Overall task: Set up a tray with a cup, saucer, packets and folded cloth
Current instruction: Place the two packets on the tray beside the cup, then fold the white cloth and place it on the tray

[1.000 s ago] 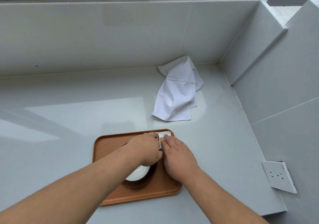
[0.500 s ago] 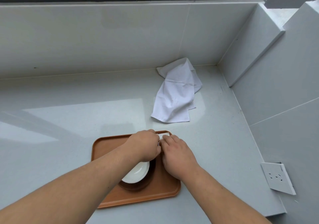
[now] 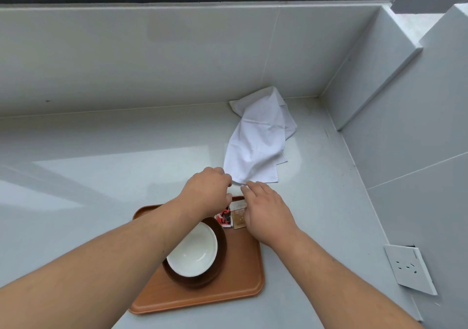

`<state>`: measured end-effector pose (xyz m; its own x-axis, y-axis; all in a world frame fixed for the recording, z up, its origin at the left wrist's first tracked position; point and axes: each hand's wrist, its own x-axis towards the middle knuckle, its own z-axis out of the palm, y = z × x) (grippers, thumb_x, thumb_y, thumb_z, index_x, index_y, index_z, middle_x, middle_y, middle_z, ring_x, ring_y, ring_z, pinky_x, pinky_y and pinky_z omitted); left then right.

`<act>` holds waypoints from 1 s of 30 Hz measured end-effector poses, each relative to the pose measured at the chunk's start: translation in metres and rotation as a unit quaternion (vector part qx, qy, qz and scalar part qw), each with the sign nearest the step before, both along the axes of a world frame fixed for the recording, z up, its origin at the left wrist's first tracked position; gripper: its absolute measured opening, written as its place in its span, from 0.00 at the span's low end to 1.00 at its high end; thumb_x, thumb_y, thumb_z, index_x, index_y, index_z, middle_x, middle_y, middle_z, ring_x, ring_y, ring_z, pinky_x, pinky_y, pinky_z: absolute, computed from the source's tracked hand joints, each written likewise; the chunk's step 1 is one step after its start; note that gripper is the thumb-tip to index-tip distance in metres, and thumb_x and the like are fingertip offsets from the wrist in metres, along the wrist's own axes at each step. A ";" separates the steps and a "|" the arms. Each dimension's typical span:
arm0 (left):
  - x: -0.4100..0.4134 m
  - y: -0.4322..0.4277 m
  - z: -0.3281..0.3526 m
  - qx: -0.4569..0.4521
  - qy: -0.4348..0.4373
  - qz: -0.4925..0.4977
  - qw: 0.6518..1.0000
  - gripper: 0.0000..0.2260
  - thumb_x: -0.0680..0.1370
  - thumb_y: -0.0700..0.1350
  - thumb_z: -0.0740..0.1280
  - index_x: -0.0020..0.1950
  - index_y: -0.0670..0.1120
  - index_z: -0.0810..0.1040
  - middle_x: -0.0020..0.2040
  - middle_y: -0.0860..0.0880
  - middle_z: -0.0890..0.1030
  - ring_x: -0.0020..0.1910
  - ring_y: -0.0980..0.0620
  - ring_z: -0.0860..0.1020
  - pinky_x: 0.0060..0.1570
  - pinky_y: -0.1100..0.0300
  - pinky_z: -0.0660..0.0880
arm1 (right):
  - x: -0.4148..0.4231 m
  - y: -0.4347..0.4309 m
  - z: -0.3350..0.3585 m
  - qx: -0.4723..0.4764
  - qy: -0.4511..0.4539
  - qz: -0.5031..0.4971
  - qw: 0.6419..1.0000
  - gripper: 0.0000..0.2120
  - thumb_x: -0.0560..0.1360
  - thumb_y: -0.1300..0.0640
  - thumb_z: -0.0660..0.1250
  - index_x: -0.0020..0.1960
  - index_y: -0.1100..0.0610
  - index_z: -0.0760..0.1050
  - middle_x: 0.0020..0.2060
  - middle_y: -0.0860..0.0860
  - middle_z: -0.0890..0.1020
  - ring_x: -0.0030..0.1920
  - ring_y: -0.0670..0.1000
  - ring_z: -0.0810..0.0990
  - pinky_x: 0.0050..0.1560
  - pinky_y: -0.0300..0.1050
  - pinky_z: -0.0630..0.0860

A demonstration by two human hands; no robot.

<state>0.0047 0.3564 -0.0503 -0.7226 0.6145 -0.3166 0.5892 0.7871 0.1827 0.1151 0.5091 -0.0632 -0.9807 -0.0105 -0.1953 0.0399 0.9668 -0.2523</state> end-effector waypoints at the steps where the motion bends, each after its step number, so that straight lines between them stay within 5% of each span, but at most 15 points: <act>1: -0.002 0.001 0.000 -0.004 0.010 0.001 1.000 0.18 0.78 0.54 0.63 0.66 0.51 0.79 0.62 0.50 0.78 0.61 0.47 0.75 0.54 0.50 0.78 | -0.004 0.002 -0.001 0.002 0.000 -0.002 1.000 0.28 0.74 0.60 0.63 0.75 0.61 0.70 0.73 0.58 0.73 0.74 0.60 0.69 0.74 0.55 0.68; 11: -0.023 0.019 -0.013 -0.029 0.080 0.023 0.996 0.17 0.76 0.47 0.70 0.62 0.47 0.70 0.55 0.46 0.78 0.53 0.44 0.77 0.44 0.52 0.73 | -0.036 0.013 -0.002 -0.029 -0.037 -0.035 0.998 0.33 0.77 0.62 0.58 0.81 0.54 0.59 0.79 0.58 0.65 0.78 0.59 0.63 0.76 0.52 0.61; 16: -0.037 0.030 -0.018 -0.030 0.113 0.009 0.993 0.07 0.78 0.42 0.65 0.56 0.46 0.74 0.48 0.47 0.79 0.47 0.45 0.77 0.39 0.53 0.68 | -0.038 0.018 -0.001 -0.048 -0.042 -0.051 0.997 0.33 0.78 0.60 0.58 0.82 0.54 0.57 0.79 0.56 0.65 0.78 0.57 0.63 0.76 0.50 0.62; 21: -0.055 0.030 0.006 0.143 0.050 0.111 0.982 0.09 0.78 0.46 0.63 0.57 0.48 0.78 0.49 0.48 0.82 0.45 0.44 0.77 0.39 0.53 0.72 | -0.045 0.029 0.010 -0.058 -0.029 -0.124 0.990 0.40 0.76 0.49 0.66 0.82 0.55 0.53 0.77 0.55 0.67 0.75 0.57 0.65 0.73 0.52 0.67; 25: -0.072 0.030 0.054 0.232 -0.006 0.181 0.956 0.05 0.79 0.54 0.63 0.51 0.55 0.77 0.44 0.59 0.80 0.42 0.51 0.75 0.33 0.57 0.65 | -0.056 0.035 0.025 -0.051 -0.026 -0.173 0.983 0.50 0.73 0.39 0.72 0.83 0.56 0.48 0.80 0.55 0.62 0.77 0.59 0.63 0.73 0.54 0.68; 30: -0.085 0.030 0.122 0.336 -0.042 0.190 0.922 0.05 0.79 0.55 0.64 0.45 0.57 0.75 0.37 0.58 0.80 0.32 0.62 0.75 0.31 0.59 0.67 | -0.075 0.031 0.049 -0.071 0.006 -0.204 0.976 0.51 0.73 0.36 0.71 0.83 0.56 0.47 0.80 0.55 0.62 0.76 0.60 0.64 0.71 0.56 0.69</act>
<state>-0.0799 0.3860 0.0719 -0.9162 0.4000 -0.0225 0.2555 0.6268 0.7361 0.0398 0.5404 -0.0141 -0.9115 0.3550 -0.2077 0.4098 0.8270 -0.3849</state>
